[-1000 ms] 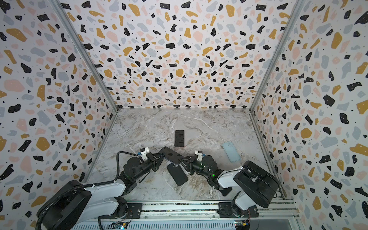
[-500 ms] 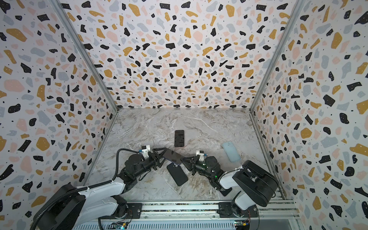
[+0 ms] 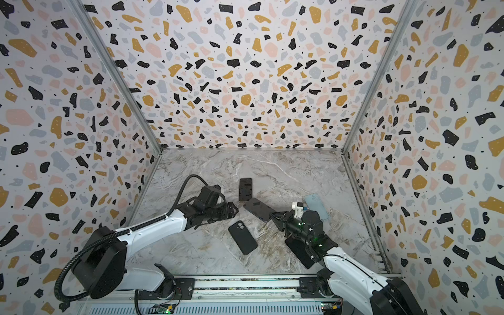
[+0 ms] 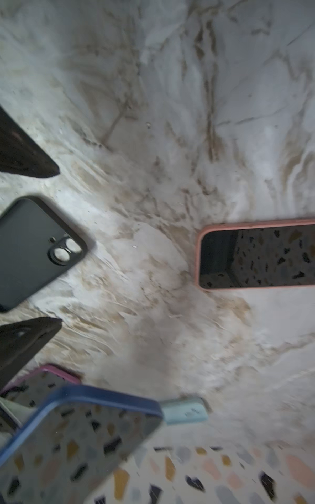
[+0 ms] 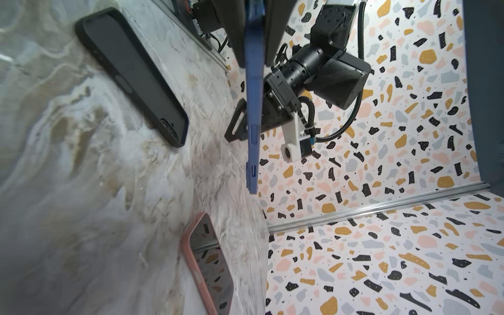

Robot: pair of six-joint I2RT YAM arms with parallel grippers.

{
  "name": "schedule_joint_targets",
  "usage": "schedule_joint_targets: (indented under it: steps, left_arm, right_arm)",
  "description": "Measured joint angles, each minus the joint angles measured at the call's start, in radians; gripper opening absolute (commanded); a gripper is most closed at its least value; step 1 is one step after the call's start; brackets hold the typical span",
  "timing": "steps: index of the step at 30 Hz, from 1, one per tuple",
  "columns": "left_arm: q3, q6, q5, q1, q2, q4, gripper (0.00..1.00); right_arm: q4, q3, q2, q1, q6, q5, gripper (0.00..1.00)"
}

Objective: Put the phone into the phone case

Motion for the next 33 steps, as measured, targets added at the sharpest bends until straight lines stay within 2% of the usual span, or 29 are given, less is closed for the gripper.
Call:
schedule_joint_targets:
  steps: [5, 9, 22, 27, 33]
  left_arm:
    - [0.035, 0.117, -0.066, -0.070, 0.005, -0.108, 0.75]
    - [0.071, 0.175, -0.117, -0.114, 0.036, -0.145, 0.68]
    - [0.100, 0.247, -0.158, -0.127, 0.198, -0.154, 0.59]
    - [0.117, 0.257, -0.171, -0.131, 0.228, -0.143, 0.49]
    - [0.117, 0.267, -0.181, -0.139, 0.257, -0.139, 0.29]
  right_arm:
    - [-0.128, 0.000, -0.013, -0.066, -0.106, -0.064, 0.03]
    - [-0.134, -0.004, 0.017, -0.071, -0.165, -0.122, 0.03]
    - [-0.101, -0.017, 0.000, -0.088, -0.304, -0.190, 0.03]
    - [-0.110, -0.017, 0.001, -0.111, -0.336, -0.211, 0.03]
    - [-0.112, -0.016, 0.019, -0.126, -0.359, -0.227, 0.03]
